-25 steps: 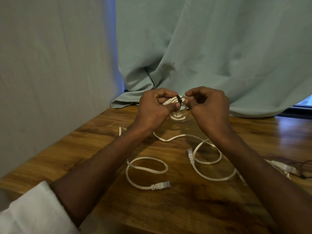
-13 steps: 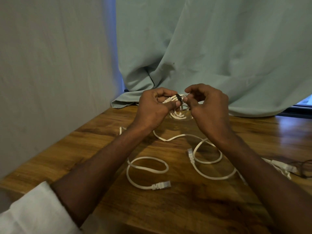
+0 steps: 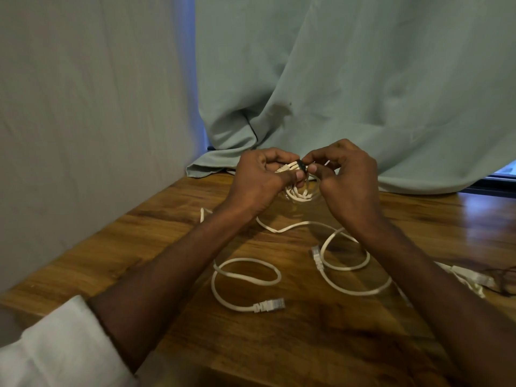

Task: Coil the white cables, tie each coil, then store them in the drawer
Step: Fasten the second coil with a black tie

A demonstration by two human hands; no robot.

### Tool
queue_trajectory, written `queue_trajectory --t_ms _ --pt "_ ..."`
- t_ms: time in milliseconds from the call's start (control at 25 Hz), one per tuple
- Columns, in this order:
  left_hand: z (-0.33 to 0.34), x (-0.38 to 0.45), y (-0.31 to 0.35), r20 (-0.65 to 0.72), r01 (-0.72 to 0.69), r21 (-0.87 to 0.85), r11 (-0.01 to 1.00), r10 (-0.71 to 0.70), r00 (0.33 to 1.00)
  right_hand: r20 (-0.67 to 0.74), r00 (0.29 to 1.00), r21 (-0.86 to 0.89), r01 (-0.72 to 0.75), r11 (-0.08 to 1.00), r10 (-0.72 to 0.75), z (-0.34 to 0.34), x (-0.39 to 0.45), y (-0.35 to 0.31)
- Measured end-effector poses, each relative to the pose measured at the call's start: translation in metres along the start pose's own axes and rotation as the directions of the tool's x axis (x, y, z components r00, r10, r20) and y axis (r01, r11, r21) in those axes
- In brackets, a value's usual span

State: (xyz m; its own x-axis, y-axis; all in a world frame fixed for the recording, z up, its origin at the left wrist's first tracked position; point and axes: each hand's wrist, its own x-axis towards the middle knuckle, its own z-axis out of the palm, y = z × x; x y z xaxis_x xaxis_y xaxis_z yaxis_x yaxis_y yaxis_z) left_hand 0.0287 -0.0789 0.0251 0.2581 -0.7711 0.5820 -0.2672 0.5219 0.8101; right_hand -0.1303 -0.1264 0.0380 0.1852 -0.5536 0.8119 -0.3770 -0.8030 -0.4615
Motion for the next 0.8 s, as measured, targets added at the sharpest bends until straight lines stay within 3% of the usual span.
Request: queue_trajectory --t_ms 440,640,800 --pt "0.0011 -0.0010 0.0039 -0.021 0.067 -0.087 0.994 -0.069 0.997 -0.055 0.994 -0.056 0.094 0.994 -0.097 0.0023 -0.0029 0.0023" --pt "-0.0014 -0.0016 0.0058 0.006 0.107 -0.139 0.984 -0.108 0.994 0.027 0.993 -0.047 0.119 0.992 -0.118 0.0037 0.0004 0.0048" --pt "-0.0008 -0.0017 0.0080 0.028 0.116 -0.156 0.981 -0.113 0.993 -0.070 0.992 0.000 0.109 0.994 -0.109 -0.0017 -0.0015 0.0016"
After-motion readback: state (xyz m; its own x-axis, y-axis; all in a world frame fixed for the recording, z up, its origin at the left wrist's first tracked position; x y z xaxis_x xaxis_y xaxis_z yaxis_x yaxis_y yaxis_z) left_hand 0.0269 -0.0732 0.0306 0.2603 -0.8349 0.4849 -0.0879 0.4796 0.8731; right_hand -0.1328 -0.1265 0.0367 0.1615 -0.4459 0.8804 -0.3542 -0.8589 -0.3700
